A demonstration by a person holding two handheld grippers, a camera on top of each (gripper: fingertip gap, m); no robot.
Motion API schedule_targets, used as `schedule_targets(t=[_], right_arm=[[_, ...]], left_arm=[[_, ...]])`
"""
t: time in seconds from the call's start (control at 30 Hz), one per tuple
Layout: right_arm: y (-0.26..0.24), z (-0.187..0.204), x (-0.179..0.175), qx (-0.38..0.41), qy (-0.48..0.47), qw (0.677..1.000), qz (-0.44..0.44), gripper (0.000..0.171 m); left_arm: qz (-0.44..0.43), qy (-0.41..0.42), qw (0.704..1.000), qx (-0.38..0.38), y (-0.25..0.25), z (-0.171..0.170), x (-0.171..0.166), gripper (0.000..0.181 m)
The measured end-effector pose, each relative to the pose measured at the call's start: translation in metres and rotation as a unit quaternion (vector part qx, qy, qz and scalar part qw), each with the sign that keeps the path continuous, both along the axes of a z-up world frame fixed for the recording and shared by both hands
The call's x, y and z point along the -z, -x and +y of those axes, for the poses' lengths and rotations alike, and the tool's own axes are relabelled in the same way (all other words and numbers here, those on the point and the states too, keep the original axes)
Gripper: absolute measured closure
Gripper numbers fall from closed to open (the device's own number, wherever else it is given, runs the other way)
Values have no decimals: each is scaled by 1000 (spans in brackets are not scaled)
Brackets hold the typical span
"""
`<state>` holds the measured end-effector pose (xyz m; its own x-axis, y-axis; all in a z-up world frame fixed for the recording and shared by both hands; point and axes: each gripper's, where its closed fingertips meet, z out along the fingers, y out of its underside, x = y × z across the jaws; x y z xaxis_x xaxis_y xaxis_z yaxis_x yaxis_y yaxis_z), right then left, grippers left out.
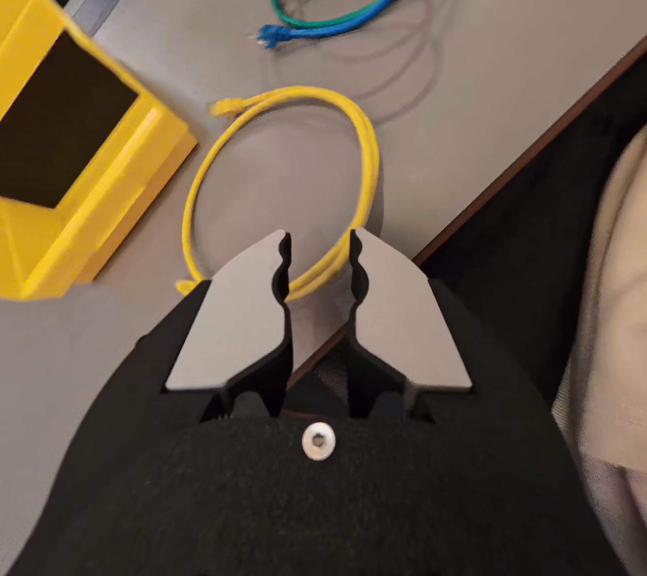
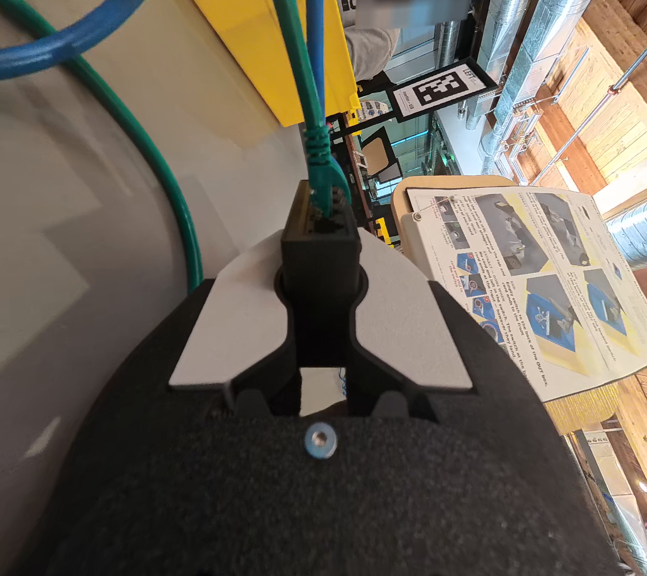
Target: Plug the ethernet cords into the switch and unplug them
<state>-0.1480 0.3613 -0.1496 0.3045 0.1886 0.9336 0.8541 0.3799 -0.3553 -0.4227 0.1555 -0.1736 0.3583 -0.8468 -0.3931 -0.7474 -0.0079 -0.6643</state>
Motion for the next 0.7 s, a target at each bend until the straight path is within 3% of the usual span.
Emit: schedule_targets(t=[0.13,0.3,0.37,0.47,0.7], right_arm=[[1,0,0,0,1,1000,-1,141],[1,0,2,1,2,1000,-5,141],[1,0,2,2,1,1000,-6,141],[1,0,2,2,1,1000,-7,141],[2,-1,1,-2,4,1000,-2,141]], left_arm=[[-73,36,995,-53,27,3,-19,151],[-188,88,948,-240,62,51,-34,151],[-200,114,925,-302,68,69,-27,151],[-143,112,903,-388,85,93,-7,152],[-114,181,894,-393,76,104,26,149]])
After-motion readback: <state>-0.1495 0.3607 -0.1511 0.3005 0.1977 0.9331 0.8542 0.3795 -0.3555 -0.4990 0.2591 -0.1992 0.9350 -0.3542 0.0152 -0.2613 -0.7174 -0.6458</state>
